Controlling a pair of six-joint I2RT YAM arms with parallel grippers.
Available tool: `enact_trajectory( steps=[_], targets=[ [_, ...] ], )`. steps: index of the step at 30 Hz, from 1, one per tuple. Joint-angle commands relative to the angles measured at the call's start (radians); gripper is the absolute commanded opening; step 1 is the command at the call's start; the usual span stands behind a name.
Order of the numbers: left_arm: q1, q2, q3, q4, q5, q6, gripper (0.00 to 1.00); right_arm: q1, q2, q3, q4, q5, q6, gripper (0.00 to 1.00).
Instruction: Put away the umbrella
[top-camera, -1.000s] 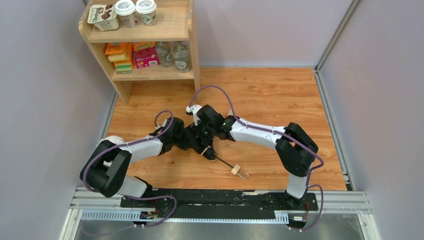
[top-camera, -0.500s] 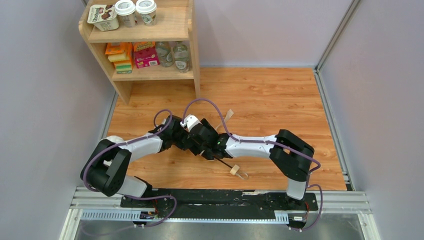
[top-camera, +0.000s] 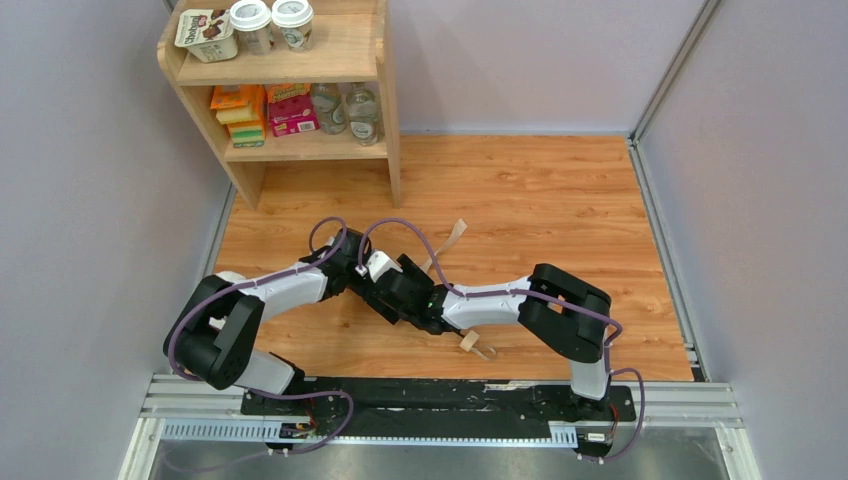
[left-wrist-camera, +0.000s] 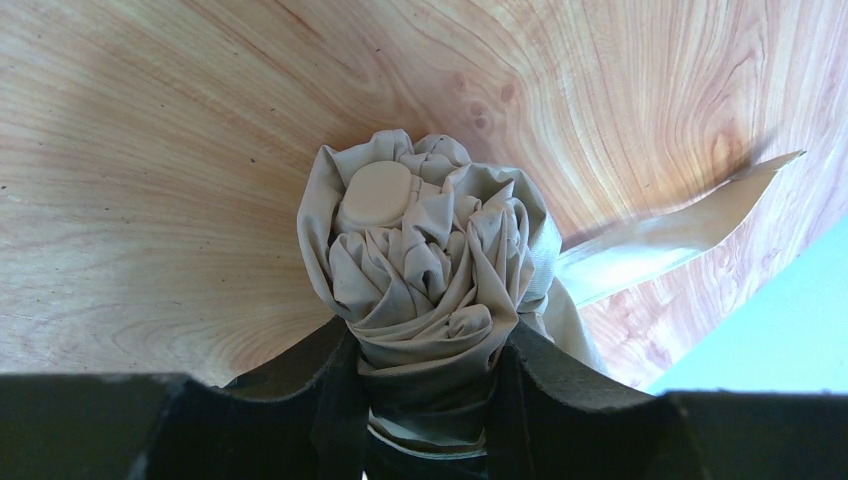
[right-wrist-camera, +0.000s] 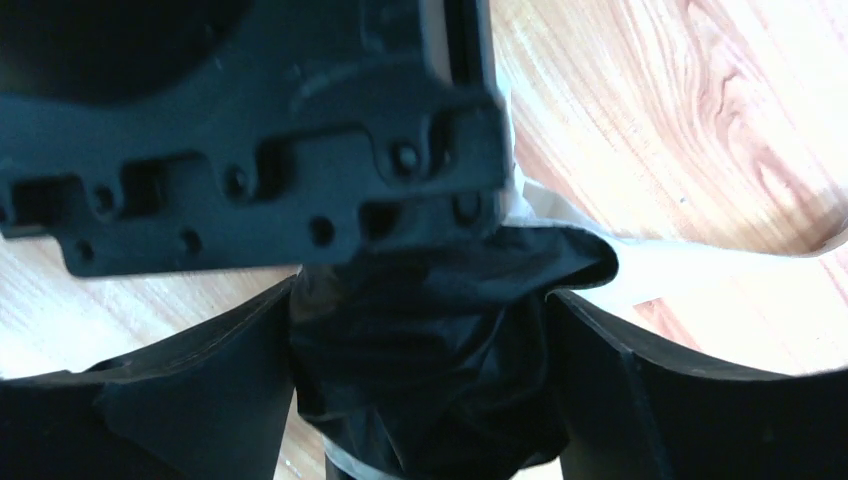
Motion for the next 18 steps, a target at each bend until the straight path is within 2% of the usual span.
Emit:
enact_trajectory(
  steps=[1,4,6,7,8,9,10,11,16,18],
  targets=[
    [-0.019,0.077,-0.065,-0.297,-0.027,0.031,0.0,0.017,0.023,0.088,-0.003,0.079,-0.04,0.84],
    [-0.021,0.085,-0.069,-0.289,-0.004,0.028,0.0,0.028,0.027,0.115,-0.003,0.073,-0.042,0.8],
    [-0.021,0.091,-0.068,-0.288,0.001,0.029,0.0,0.028,0.041,0.119,-0.034,0.087,-0.043,0.65],
    [-0.021,0.091,-0.068,-0.288,0.001,0.029,0.0,0.026,0.046,0.119,-0.038,0.088,-0.043,0.56],
    [-0.019,0.089,-0.071,-0.286,0.001,0.028,0.0,0.026,0.055,0.117,-0.051,0.087,-0.034,0.42],
    [-0.021,0.085,-0.071,-0.286,-0.001,0.029,0.0,0.025,0.06,0.111,-0.06,0.085,-0.017,0.19],
    [-0.021,0.083,-0.072,-0.275,-0.001,0.034,0.0,0.023,0.064,0.096,-0.06,0.069,0.0,0.05],
    [-0.021,0.075,-0.073,-0.272,-0.002,0.04,0.0,0.019,0.063,0.073,-0.058,0.043,0.024,0.0],
    [-0.021,0.037,-0.059,-0.242,-0.018,0.095,0.02,-0.018,0.032,-0.114,0.049,-0.227,0.154,0.0],
    [-0.021,0.014,-0.05,-0.236,-0.018,0.107,0.21,-0.052,0.037,-0.162,0.083,-0.363,0.2,0.0]
  ],
)
